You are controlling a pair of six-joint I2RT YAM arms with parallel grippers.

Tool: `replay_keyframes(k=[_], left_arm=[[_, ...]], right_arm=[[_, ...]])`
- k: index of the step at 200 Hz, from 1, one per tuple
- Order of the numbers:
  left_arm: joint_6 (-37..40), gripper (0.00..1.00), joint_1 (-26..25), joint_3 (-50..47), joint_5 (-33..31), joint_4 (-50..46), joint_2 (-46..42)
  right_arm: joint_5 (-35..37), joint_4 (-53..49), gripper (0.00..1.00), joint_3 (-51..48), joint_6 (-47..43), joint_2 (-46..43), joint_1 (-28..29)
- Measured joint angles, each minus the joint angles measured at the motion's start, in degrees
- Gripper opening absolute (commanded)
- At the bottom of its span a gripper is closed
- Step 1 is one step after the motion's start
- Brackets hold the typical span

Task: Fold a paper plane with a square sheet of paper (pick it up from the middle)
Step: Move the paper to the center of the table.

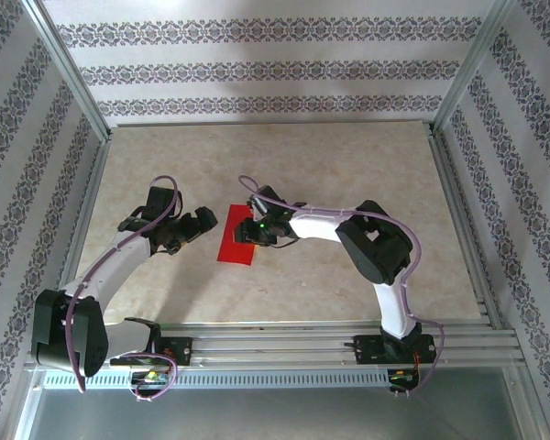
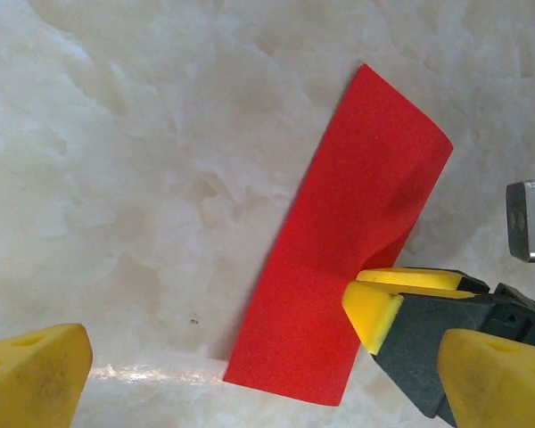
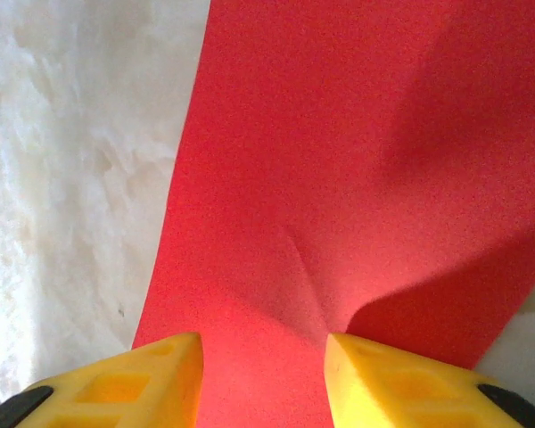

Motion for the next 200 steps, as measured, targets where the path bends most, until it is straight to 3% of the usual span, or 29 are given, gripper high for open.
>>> replay_keyframes(k=[58,89,110,141,168,200], left_arm=[[-0.1,1.0,0.0,0.0,4.3,2.1,1.8],[-1.0,1.0,0.0,-0.6,7.6,4.5,3.4],[-2.5,1.0,-0.3,-2.0,10.0,6.8,4.2],[-6.9,1.0,-3.5,-5.4,13.5,12.4,5.0],[-10.4,1.0,-7.6,-6.9,15.6,16.9,7.1],[-12.6,1.0,-11.0,-6.8,16.2,20.2,10.1]], right_arm=[[-12.5,-9.0,0.47,-7.9,-21.5,-6.4,-11.1],[-13.7,-11.9,0.48,-8.7,-24.3,-9.3,-11.6],[-10.6,-9.5,0.51,-12.3,-19.5,-17.0,-11.0],[-0.5,-3.6,0.51,-19.4,-5.4,-28.4,-10.6],[4.6,-0.6,0.52,-23.3,4.2,-28.5,-9.5],[5.2,2.4,0.48,-23.5,9.7,-23.7,-8.5]])
